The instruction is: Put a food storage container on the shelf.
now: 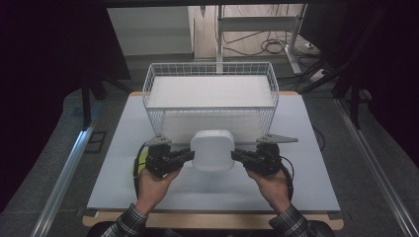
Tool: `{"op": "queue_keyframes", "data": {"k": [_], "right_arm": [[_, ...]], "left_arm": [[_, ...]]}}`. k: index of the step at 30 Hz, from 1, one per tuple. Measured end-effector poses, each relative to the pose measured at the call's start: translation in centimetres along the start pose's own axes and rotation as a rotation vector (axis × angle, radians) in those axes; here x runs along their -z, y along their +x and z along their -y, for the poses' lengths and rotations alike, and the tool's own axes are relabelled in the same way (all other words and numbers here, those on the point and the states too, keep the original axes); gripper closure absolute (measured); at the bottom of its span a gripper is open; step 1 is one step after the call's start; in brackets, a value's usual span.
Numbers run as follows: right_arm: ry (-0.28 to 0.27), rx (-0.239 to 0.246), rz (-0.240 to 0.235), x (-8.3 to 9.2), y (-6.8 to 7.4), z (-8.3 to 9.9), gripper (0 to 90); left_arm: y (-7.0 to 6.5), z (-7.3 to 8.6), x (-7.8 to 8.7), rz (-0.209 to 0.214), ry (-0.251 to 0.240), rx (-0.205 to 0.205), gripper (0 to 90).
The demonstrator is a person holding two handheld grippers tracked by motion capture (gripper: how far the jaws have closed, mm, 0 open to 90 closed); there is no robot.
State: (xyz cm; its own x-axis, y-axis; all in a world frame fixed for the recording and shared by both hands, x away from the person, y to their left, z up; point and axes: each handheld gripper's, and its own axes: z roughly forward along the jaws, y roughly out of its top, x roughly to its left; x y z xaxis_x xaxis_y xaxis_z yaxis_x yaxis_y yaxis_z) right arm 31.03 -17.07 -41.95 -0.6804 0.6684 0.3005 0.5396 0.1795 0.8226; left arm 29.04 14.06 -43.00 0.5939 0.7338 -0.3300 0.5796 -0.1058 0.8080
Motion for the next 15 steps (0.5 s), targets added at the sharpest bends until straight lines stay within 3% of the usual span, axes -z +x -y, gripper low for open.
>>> {"op": "queue_keyframes", "data": {"k": [15], "right_arm": [[-0.053,0.037,-0.001,0.2,0.5,-2.5,79.6]], "left_arm": [[0.0,-2.4,1.2,-0.026,-0.044,-0.032,77.8]]}}
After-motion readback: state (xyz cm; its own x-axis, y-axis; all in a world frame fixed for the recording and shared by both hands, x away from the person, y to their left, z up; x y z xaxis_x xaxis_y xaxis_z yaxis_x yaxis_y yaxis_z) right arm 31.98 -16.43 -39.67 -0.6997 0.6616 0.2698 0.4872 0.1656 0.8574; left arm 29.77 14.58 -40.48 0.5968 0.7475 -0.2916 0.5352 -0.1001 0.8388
